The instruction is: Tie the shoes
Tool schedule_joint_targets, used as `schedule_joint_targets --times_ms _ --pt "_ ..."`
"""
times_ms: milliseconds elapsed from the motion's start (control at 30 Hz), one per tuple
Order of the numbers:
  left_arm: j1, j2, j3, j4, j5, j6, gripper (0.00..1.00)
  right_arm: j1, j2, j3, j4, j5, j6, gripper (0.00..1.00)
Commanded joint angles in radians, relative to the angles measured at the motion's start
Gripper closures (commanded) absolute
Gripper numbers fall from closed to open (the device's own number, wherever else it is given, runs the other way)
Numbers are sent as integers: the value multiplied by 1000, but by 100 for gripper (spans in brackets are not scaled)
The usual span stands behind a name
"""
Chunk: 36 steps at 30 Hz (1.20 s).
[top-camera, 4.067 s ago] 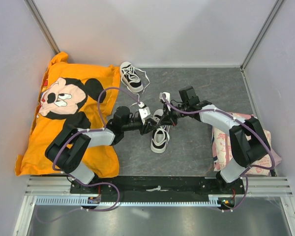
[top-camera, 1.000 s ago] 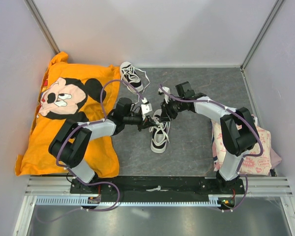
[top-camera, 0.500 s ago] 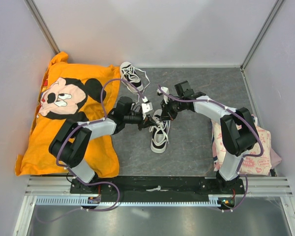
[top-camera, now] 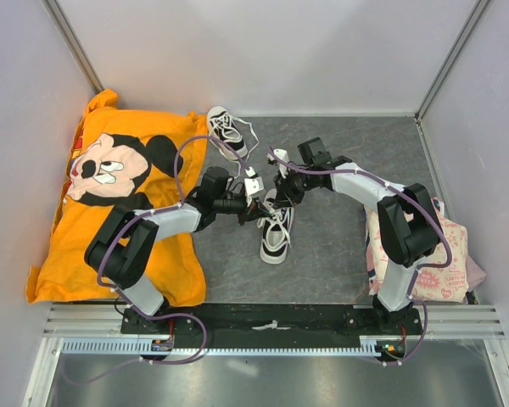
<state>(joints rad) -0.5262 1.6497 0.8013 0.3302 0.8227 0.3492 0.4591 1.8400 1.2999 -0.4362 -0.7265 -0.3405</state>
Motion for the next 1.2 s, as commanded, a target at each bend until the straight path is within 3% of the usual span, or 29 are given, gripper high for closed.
schedule_joint_targets --times_ms 0,267,433,900,1167 --pt "-6 10 33 3 20 40 98 18 27 65 -70 18 -74 73" --pt "-8 16 36 3 16 40 98 21 57 125 -196 15 -175 75" --pt "-6 18 48 -13 -2 22 98 21 44 139 -230 -10 -190 100" --pt "-6 19 87 -114 -27 -9 98 -2 -79 10 -9 2 -6 100" --pt "-8 33 136 -183 -51 -56 99 -2 -110 -36 36 -17 35 100"
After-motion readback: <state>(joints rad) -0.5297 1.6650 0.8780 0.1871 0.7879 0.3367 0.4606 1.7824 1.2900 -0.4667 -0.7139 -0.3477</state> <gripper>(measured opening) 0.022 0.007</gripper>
